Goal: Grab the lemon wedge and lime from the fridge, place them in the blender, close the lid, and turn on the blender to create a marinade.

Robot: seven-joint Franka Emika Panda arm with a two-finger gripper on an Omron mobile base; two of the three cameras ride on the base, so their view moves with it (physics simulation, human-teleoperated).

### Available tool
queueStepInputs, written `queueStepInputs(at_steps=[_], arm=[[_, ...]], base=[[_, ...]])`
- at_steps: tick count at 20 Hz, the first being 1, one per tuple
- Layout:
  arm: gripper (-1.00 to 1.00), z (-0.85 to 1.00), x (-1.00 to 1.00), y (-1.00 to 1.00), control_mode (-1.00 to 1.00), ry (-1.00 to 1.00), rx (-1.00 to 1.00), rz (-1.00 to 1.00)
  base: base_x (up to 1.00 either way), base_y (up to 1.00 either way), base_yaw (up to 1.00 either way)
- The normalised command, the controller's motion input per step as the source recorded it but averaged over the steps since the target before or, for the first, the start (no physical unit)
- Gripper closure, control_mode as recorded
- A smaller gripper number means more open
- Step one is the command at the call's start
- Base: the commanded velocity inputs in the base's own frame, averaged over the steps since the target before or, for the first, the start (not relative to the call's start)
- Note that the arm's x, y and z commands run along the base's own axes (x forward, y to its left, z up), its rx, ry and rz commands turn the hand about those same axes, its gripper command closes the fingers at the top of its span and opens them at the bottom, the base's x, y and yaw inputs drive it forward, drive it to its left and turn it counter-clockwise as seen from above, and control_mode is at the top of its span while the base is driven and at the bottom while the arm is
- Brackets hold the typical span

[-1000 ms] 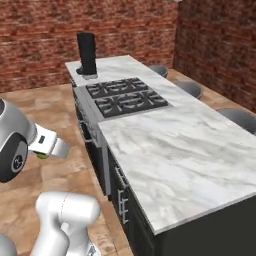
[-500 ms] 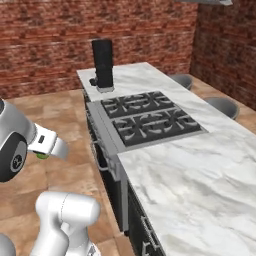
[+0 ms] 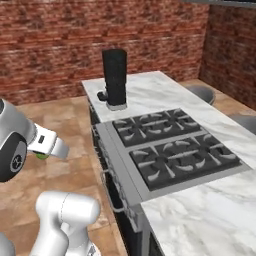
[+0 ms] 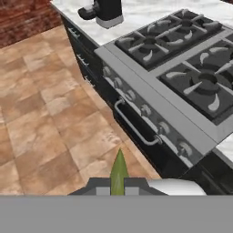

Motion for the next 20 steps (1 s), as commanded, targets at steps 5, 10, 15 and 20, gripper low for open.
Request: queueStepInputs(at_steps=[5,10,15,20], arm=[[1.0,0.0,0.0,0.0,1.0,0.0,0.0,0.0],[1.0,0.0,0.0,0.0,1.0,0.0,0.0,0.0],[1.0,0.0,0.0,0.0,1.0,0.0,0.0,0.0],[1.0,0.0,0.0,0.0,1.0,0.0,0.0,0.0]], base=[[1.0,0.55,-0.1],[1.0,0.61,-0.23],[1.0,0.52,-0.35],[1.0,0.64,-0.46]])
